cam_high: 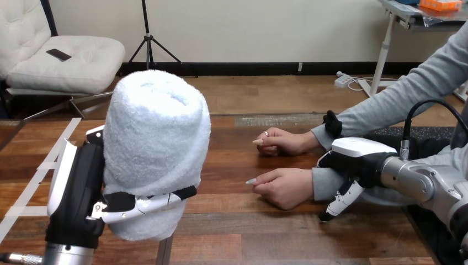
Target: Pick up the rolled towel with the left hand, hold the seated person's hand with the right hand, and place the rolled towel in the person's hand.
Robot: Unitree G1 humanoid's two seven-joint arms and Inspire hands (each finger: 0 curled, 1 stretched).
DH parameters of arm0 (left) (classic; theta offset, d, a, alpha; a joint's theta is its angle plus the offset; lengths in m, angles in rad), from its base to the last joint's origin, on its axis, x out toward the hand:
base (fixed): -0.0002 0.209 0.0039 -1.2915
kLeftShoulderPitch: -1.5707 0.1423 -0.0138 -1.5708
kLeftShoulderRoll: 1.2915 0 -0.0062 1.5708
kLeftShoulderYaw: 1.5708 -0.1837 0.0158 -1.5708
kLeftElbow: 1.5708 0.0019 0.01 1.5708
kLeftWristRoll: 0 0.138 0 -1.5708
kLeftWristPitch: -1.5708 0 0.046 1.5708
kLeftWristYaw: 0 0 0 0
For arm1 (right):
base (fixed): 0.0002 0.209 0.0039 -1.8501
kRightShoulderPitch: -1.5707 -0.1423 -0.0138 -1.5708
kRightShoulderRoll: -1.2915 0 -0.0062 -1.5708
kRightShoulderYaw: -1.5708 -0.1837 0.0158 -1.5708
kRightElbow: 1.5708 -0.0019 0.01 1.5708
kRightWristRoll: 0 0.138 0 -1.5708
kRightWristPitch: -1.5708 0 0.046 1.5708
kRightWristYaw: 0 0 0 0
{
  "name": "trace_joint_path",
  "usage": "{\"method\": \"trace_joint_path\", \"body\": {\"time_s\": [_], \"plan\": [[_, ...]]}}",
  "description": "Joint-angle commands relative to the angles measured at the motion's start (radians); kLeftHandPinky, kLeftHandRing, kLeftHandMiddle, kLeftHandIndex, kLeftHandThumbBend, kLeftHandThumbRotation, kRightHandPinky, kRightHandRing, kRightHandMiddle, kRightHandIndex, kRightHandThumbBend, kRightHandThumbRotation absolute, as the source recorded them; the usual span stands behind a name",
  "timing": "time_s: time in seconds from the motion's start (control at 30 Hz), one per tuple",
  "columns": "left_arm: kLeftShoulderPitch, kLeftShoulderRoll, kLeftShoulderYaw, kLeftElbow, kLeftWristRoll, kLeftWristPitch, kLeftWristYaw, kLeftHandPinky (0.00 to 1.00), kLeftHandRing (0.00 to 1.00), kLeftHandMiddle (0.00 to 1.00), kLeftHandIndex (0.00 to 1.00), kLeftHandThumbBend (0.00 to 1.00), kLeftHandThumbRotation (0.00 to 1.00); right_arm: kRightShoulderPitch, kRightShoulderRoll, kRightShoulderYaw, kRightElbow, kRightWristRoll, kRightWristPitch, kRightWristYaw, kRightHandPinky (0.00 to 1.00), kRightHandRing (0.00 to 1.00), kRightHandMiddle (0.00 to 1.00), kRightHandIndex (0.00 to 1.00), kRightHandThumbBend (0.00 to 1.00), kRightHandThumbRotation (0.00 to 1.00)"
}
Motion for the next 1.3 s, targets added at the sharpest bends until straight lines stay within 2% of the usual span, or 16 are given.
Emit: {"method": "trace_joint_path", "body": {"time_s": [0.0,0.33,0.63,1.03,1.27], "plan": [[-0.042,-0.015,0.013,-0.054,-0.024,-0.025,0.002,0.24,0.29,0.36,0.38,0.56,0.00,-0.044,0.019,0.013,0.007,-0.001,0.010,0.008,0.52,0.58,0.63,0.64,0.93,0.32],[-0.042,-0.015,0.015,-0.055,-0.028,-0.025,-0.002,0.24,0.30,0.36,0.38,0.56,0.00,-0.043,0.021,0.007,0.011,0.010,0.008,0.000,0.44,0.49,0.55,0.61,0.90,0.26],[-0.045,-0.016,0.015,-0.049,-0.030,-0.028,-0.004,0.24,0.29,0.36,0.39,0.56,0.00,-0.043,0.017,0.015,0.007,0.003,0.004,-0.021,0.39,0.44,0.51,0.57,0.82,0.20],[-0.046,-0.017,0.015,-0.049,-0.027,-0.029,-0.004,0.23,0.28,0.35,0.38,0.56,0.00,-0.036,0.008,0.018,0.008,0.006,-0.028,-0.062,0.36,0.41,0.47,0.49,0.67,0.29],[-0.046,-0.017,0.015,-0.048,-0.030,-0.029,-0.006,0.23,0.29,0.36,0.38,0.56,0.00,-0.033,0.005,0.014,0.008,0.014,-0.037,-0.070,0.36,0.40,0.46,0.47,0.62,0.31]]}}
